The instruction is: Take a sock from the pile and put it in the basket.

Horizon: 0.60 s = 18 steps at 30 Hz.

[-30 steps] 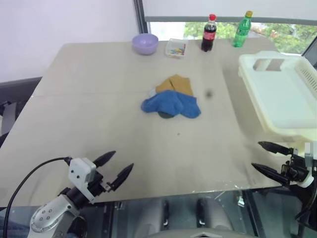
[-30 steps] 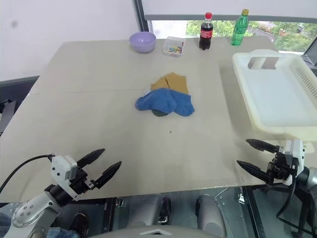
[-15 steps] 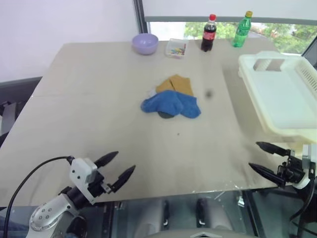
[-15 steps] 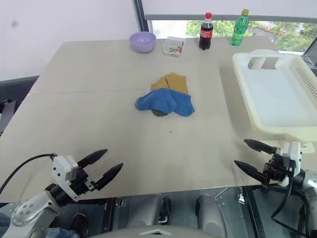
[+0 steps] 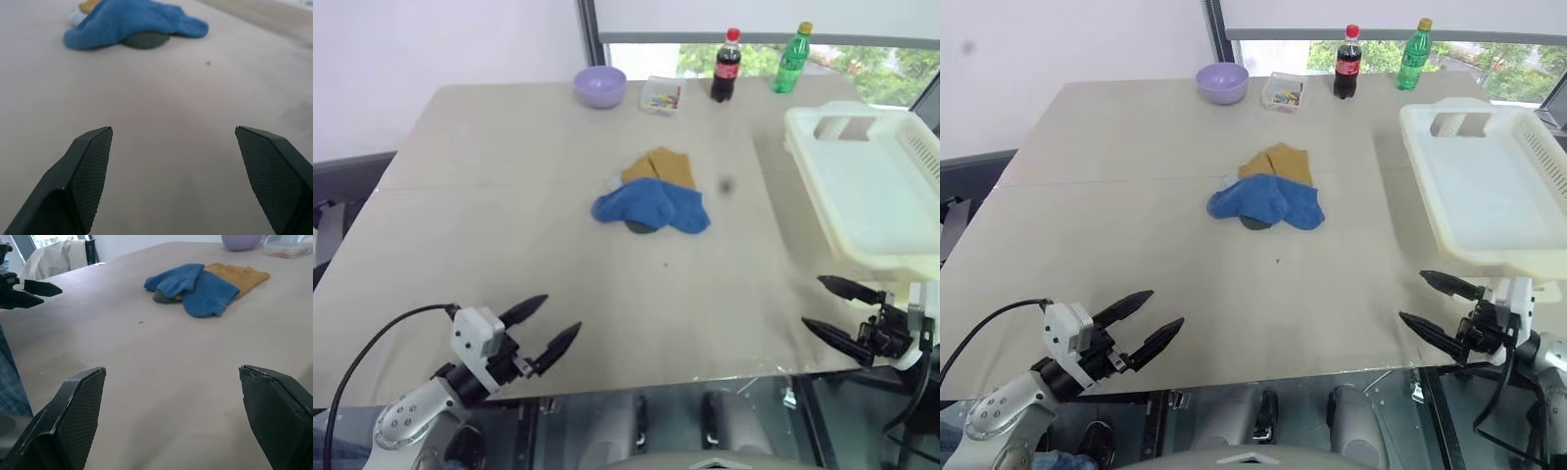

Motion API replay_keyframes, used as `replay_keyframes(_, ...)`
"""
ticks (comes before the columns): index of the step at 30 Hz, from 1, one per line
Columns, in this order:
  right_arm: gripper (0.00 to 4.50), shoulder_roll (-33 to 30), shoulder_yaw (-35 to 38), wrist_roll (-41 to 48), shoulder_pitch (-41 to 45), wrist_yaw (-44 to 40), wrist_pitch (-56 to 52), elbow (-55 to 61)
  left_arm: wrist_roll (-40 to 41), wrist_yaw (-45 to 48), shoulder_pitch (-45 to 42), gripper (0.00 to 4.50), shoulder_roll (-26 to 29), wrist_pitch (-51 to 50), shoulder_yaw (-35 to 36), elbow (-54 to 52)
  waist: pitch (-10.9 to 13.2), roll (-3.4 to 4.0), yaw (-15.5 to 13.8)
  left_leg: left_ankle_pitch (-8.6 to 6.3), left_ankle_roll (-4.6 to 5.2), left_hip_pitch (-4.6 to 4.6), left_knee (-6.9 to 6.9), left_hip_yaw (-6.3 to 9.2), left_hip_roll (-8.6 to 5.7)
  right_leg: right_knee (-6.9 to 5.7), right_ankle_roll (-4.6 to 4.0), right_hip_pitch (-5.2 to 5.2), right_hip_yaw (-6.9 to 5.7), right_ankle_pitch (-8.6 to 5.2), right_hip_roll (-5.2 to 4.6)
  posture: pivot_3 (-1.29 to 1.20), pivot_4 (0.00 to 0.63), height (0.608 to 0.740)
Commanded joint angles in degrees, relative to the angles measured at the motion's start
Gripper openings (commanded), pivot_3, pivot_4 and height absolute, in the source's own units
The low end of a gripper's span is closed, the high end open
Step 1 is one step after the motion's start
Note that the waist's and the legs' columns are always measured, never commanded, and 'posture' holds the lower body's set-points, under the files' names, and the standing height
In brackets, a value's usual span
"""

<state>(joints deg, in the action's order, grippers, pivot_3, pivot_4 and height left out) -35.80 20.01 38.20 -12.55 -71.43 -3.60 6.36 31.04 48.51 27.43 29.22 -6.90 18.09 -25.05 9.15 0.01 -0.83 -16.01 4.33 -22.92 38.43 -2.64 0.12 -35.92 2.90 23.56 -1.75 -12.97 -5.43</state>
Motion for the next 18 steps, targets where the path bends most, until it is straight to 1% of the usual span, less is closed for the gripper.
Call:
replay_keyframes(1,4.48,0.4,-0.9,0.2,0.4,1.3,-0.7,2.7,3.8,2.7,-1.3,4.34,1.3,0.9,3.2,0.3,0.0,0.00,0.0,0.00,0.00,0.00,0.00,0.00,0.00,0.00,0.00,0.00,0.00,0.00,0.00,0.00,0.150,0.740)
replay_keyframes(5,4.48,0.7,-3.8,-0.2,3.0,4.2,-2.9,5.3,7.7,5.8,-2.7,4.34,2.8,0.2,6.2,1.5,0.0,0.01,0.1,0.01,-0.01,0.02,0.02,0.00,0.00,-0.03,-0.01,0.00,0.00,0.01,0.04,0.00,0.150,0.740)
replay_keyframes(7,4.48,1.7,-6.4,-1.1,5.8,7.7,-4.7,7.4,11.5,9.0,-2.1,4.34,4.1,-0.9,8.0,1.5,0.0,-0.01,0.2,0.02,-0.03,0.03,0.03,-0.01,0.01,-0.04,-0.03,0.00,0.01,0.03,0.07,0.00,0.150,0.740)
replay_keyframes(10,4.48,5.7,-13.2,-7.0,13.3,18.9,-9.4,11.1,16.5,13.7,-1.7,4.34,6.5,-2.2,12.4,2.8,0.0,-0.05,0.6,0.05,-0.07,0.04,0.03,-0.02,0.05,-0.05,-0.05,0.01,0.03,0.03,0.13,0.00,0.150,0.740)
replay_keyframes(11,4.48,7.3,-15.3,-8.8,16.1,22.3,-11.3,11.4,16.9,14.8,-1.8,4.34,7.1,-2.1,13.3,3.2,0.0,-0.01,0.8,0.07,-0.11,0.04,0.03,-0.03,0.07,-0.06,-0.08,0.03,0.04,0.05,0.16,0.00,0.150,0.740)
replay_keyframes(14,4.48,12.2,-21.3,-14.0,24.9,29.6,-15.4,7.8,15.0,17.1,-3.4,4.34,8.1,1.0,14.6,4.7,0.0,-0.05,0.8,0.13,-0.21,0.04,0.03,0.00,0.10,-0.08,-0.17,0.05,-0.02,0.11,0.24,0.00,0.150,0.740)
replay_keyframes(18,4.48,18.5,-26.8,-22.0,38.3,38.9,-20.9,-4.3,15.7,18.8,-4.6,4.34,9.7,0.6,16.7,5.8,-0.1,-0.17,1.2,0.31,-0.50,0.05,0.04,-0.03,0.10,-0.10,-0.29,0.05,-0.22,0.18,0.38,0.00,0.150,0.740)
